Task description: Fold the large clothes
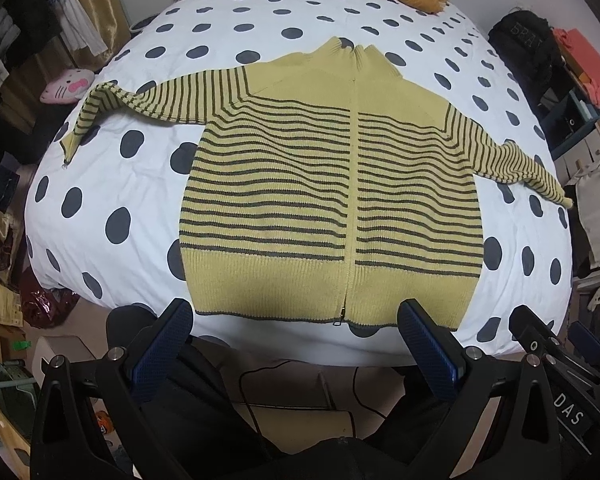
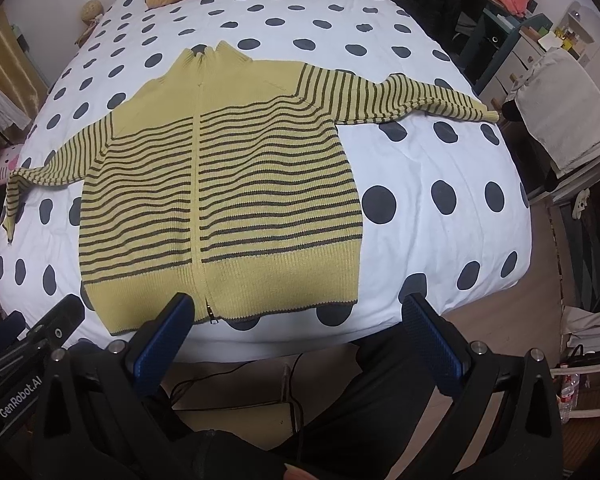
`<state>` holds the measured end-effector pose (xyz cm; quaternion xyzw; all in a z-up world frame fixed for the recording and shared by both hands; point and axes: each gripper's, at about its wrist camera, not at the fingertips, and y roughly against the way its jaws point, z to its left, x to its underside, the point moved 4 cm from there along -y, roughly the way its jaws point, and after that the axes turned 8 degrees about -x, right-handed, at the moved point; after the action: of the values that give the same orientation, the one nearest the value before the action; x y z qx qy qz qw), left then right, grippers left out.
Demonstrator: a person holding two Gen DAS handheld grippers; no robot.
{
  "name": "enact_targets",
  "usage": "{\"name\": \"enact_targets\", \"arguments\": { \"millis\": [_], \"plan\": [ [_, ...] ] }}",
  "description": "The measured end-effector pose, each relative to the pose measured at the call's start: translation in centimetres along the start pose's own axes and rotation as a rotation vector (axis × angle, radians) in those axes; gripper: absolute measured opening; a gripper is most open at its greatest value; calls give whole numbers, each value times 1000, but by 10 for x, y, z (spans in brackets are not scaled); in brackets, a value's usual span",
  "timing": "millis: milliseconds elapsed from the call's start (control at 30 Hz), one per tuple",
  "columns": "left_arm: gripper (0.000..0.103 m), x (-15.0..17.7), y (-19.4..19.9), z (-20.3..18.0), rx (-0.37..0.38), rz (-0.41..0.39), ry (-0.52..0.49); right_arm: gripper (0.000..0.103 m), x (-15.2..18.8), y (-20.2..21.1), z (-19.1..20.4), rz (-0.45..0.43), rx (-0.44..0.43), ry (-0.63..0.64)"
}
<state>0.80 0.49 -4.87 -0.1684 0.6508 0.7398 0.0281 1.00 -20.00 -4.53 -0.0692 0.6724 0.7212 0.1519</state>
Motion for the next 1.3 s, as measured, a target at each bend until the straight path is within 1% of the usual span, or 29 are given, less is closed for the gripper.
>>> {"name": "enact_targets", "arguments": {
  "millis": [433,1300],
  "plan": [
    [102,-2,-5,5,-15,13,13,103,1,-2,0,0,3,1],
    [102,-3,-7,7,-10,21,17,103,1,-3,1,0,7,7]
  ]
}}
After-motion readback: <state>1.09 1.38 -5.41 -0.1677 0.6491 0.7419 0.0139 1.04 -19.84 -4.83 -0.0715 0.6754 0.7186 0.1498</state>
